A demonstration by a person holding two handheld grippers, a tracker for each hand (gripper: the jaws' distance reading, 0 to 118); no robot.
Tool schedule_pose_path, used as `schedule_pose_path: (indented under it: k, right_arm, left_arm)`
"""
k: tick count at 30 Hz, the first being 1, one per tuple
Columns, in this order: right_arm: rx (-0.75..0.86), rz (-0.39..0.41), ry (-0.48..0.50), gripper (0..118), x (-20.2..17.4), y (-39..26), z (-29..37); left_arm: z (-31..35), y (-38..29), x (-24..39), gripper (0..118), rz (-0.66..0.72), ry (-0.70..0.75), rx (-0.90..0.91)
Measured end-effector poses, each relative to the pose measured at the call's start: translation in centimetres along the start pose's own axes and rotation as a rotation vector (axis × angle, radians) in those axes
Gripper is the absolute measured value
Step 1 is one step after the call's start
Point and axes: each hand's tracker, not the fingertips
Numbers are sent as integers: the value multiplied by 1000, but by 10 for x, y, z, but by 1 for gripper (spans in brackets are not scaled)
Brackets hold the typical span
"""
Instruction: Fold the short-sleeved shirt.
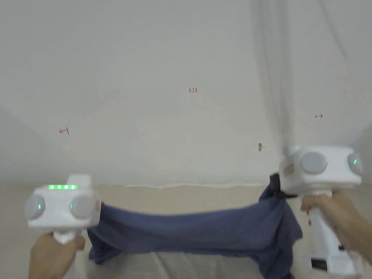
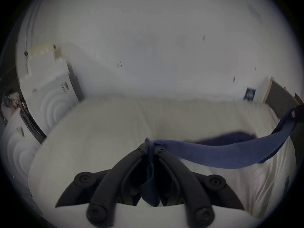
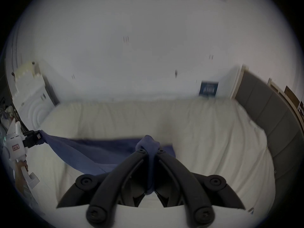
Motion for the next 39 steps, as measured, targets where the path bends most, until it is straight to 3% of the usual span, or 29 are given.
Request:
schedule_pose_path:
  k: [3, 6, 13, 18, 24, 26, 30, 32, 33, 36, 39]
  right_arm:
    - [-105, -22, -8, 5, -3, -55, -45]
    - [-165, -25, -6, 5, 4, -92, -78]
    - [-154, -69, 6, 5, 23, -118, -55]
    - [-114, -85, 51, 5, 32, -154, 19]
    - [-116, -207, 141, 5, 38, -239, 122]
    - [-113, -190, 138, 5, 36, -273, 150]
    - [-111, -171, 108, 5, 32, -341, 201]
    - [-103, -303, 154, 5, 33, -373, 228]
    - [-100, -308, 184, 5, 32, -390, 240]
    - [-93, -238, 103, 5, 22, -433, 267]
    - [-117, -297, 123, 5, 22, -467, 281]
  left_arm:
    - [-38, -53, 8, 7, -58, 31, -145]
    - [-50, -87, 11, 7, -96, 36, -171]
    - [-13, -99, -7, 7, -43, 20, -175]
    - [45, -122, -23, 7, -108, 20, -151]
    - [137, -184, -44, 7, -82, -8, -152]
    - [167, -211, -51, 7, -160, 19, -179]
    - [220, -268, -76, 7, -109, 6, -176]
    - [243, -296, -85, 7, -73, 12, -173]
    - [255, -313, -89, 7, -66, 33, -165]
    - [287, -364, -97, 7, -56, 27, -180]
    - [307, -405, -95, 7, -113, 45, -201]
